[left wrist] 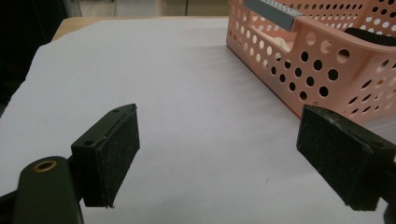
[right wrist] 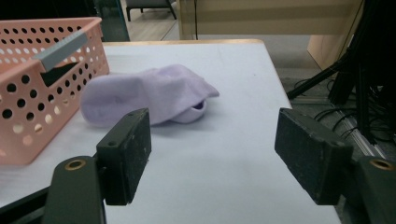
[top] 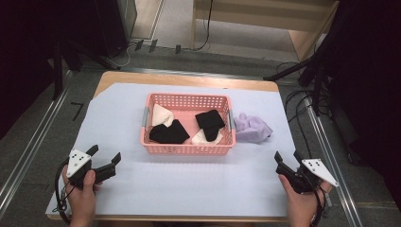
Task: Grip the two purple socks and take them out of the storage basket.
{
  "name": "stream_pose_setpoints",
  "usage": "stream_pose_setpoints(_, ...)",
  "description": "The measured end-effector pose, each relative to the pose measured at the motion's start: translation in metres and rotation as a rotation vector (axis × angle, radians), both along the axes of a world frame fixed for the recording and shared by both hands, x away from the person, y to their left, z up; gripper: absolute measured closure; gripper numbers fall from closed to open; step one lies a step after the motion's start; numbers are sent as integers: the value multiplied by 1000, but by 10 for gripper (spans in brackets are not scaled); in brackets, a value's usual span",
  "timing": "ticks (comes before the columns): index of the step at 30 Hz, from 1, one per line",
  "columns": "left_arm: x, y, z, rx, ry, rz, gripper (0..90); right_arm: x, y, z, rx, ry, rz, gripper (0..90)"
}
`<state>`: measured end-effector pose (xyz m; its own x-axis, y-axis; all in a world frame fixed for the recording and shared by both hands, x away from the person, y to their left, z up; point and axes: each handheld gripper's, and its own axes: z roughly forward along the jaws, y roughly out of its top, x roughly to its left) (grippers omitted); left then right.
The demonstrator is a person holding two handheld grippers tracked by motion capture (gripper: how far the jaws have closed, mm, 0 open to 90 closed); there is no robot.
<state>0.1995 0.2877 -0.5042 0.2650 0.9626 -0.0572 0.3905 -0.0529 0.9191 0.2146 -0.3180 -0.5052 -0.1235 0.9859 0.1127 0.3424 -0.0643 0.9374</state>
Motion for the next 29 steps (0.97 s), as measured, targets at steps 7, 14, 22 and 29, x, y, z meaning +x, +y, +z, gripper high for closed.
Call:
stream_pose_setpoints(7,0,-1,0,6,1,5,143,-16,-15,-10,3,-1,10,283)
stream_pose_setpoints(14,0,-1,0,11,0,-2,143,-21,-21,-21,37,-19,3,280)
stream_pose_setpoints(22,0,-1,0,13,2,-3,144,-20,-19,-22,27,-15,-1,298)
stream_pose_setpoints(29,1,-2,0,14,7,-2,144,-19,-23,-22,70,-2,0,243)
